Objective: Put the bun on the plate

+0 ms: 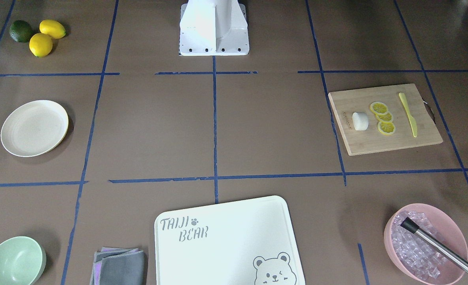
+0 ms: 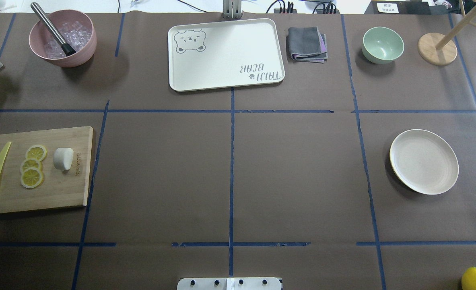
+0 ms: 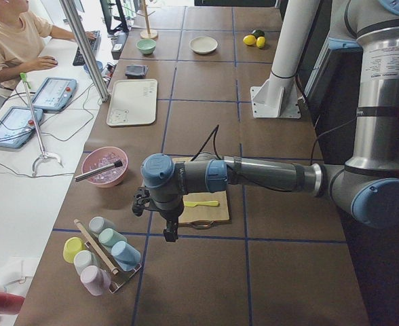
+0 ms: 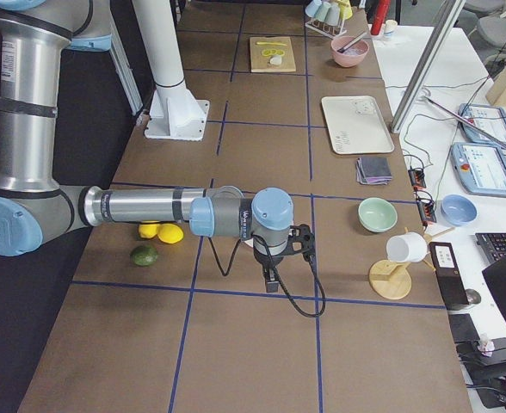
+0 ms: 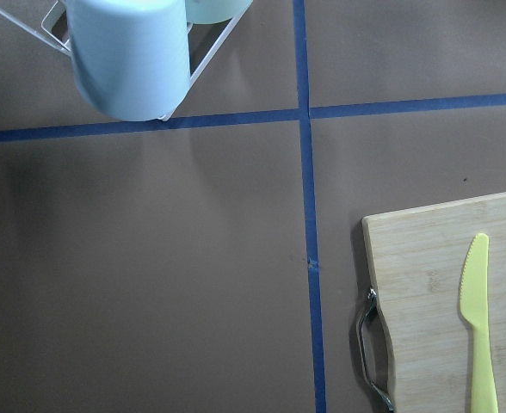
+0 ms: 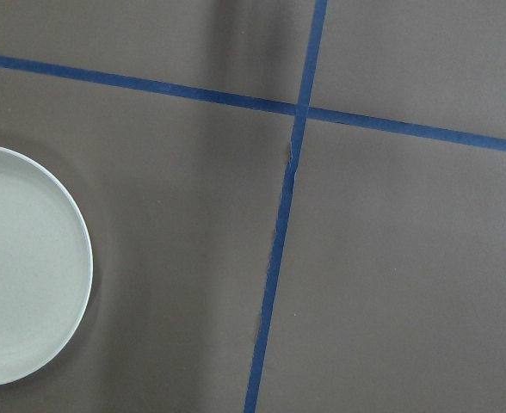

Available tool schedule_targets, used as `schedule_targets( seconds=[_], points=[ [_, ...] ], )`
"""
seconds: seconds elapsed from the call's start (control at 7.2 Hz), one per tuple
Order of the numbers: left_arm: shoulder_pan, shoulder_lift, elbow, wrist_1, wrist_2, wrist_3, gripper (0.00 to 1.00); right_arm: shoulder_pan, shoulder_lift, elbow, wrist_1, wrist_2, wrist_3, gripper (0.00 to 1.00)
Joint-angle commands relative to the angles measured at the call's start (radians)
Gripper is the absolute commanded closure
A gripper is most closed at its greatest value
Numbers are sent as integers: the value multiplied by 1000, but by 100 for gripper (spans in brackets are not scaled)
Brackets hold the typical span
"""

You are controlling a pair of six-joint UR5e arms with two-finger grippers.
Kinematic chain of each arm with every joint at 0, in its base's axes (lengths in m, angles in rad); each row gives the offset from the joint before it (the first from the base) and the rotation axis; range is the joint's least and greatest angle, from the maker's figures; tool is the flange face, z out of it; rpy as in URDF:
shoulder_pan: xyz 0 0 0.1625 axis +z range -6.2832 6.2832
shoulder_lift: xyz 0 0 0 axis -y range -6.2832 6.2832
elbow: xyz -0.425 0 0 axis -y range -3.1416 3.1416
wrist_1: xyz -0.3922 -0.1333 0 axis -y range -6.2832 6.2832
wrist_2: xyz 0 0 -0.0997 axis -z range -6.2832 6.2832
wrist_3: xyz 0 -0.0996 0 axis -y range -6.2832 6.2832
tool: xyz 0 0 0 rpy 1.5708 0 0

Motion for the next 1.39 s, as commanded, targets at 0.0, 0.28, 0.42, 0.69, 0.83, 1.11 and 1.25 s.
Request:
schedule_targets(
  seconds=[0.0, 0.28, 0.42, 0.69, 0.83, 1.11, 1.25],
  points=[
    [0, 0, 0, 0, 1, 0, 0, 1, 0, 1, 1, 0, 2, 0],
    [0, 0, 0, 3, 0, 0, 0, -24, 2, 1, 17, 3, 3, 0],
    [0, 0, 0, 2, 0, 0, 0, -57, 0, -8, 74, 17, 70, 0],
    [0, 0, 0, 2, -2, 0, 0, -175, -30, -18, 291, 35, 326, 0],
    [2, -1, -2, 0, -3, 0, 0, -230, -37, -61, 442, 35, 459, 0],
    [2, -1, -2, 0, -6, 0, 0, -344, -48, -188, 822, 26, 758, 0],
    [2, -1, 0, -2, -6, 0, 0, -413, -48, -227, 950, -4, 879, 0]
  ],
)
